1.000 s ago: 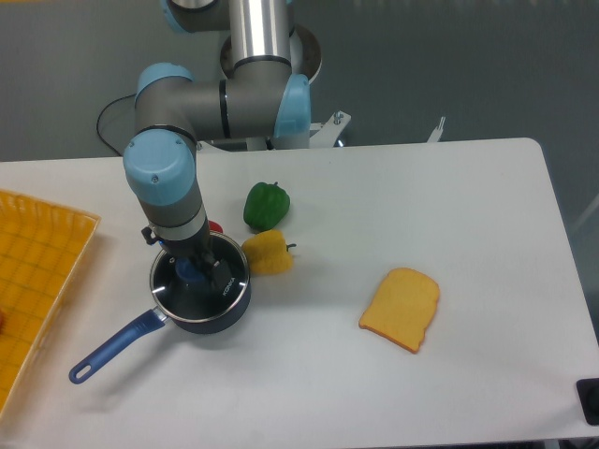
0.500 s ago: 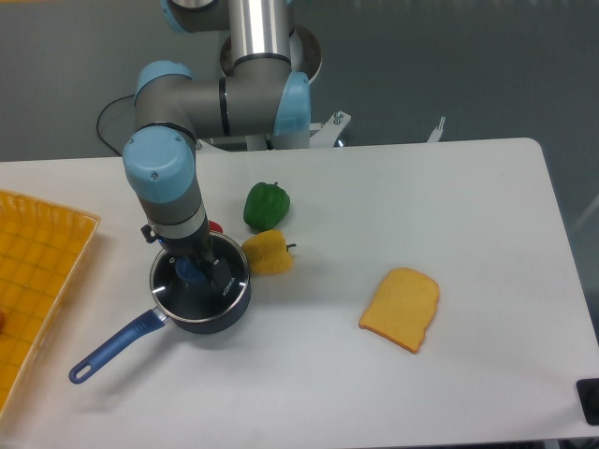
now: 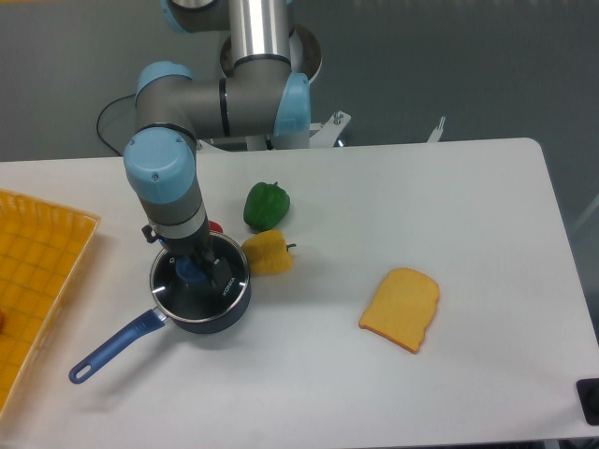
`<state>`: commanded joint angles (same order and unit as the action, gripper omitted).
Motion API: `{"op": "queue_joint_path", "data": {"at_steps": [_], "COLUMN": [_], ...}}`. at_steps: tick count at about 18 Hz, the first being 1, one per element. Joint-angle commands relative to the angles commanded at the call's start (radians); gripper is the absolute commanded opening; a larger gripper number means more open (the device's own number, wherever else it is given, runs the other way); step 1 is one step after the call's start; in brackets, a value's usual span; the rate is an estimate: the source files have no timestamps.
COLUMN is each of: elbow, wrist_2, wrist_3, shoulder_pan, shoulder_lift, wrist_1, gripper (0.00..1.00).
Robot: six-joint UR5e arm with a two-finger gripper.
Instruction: Open the lid
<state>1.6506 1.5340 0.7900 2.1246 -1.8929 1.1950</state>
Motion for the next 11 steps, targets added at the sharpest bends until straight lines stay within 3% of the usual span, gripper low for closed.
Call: {"op": "queue_joint_path", "data": {"at_steps": [11], "elbow": [0.006], "wrist_2": [0.000], "wrist_3": [-0.003], "shoulder_pan": [-0.006], "shoulder_lift": [-0.017], "wrist_1": [-0.025], "gripper": [1.00]}}
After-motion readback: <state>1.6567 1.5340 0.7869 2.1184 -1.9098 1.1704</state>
